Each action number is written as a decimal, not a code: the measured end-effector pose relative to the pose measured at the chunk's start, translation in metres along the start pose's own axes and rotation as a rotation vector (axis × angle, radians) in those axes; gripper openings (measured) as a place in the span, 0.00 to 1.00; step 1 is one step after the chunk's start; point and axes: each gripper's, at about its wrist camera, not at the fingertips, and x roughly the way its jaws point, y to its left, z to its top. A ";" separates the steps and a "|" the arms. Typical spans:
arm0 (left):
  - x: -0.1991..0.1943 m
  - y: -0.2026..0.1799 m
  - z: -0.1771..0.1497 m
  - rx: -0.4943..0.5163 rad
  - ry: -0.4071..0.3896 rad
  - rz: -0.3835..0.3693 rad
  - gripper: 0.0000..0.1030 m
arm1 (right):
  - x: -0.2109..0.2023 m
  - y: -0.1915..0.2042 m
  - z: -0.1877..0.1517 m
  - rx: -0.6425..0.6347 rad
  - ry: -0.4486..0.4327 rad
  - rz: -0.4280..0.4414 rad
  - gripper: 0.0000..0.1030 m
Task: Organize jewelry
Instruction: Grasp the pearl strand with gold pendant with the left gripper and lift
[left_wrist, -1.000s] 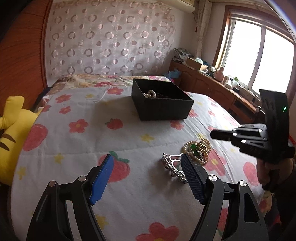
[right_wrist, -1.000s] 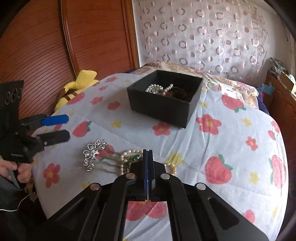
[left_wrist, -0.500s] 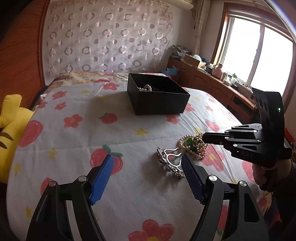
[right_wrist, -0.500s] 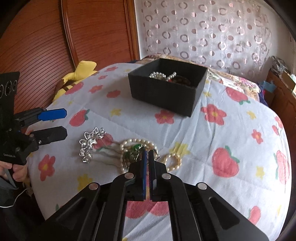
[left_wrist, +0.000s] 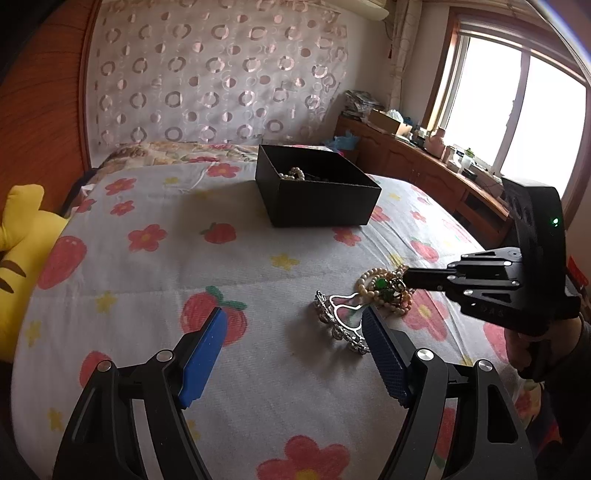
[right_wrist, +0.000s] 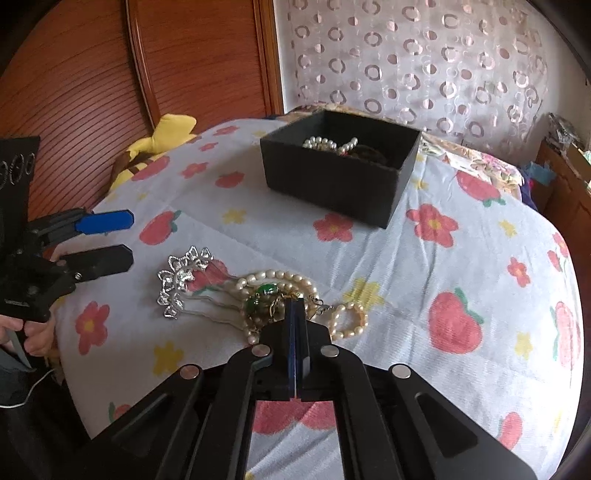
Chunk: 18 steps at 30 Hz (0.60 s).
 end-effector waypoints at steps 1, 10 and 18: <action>0.000 -0.001 0.000 0.003 -0.001 -0.002 0.70 | -0.004 0.000 0.000 -0.004 -0.009 -0.006 0.00; 0.002 -0.016 0.006 0.031 0.005 -0.036 0.70 | -0.041 -0.007 -0.007 -0.021 -0.062 -0.053 0.00; 0.045 -0.064 0.024 0.166 0.126 -0.153 0.13 | -0.037 -0.018 -0.031 0.036 -0.055 -0.073 0.01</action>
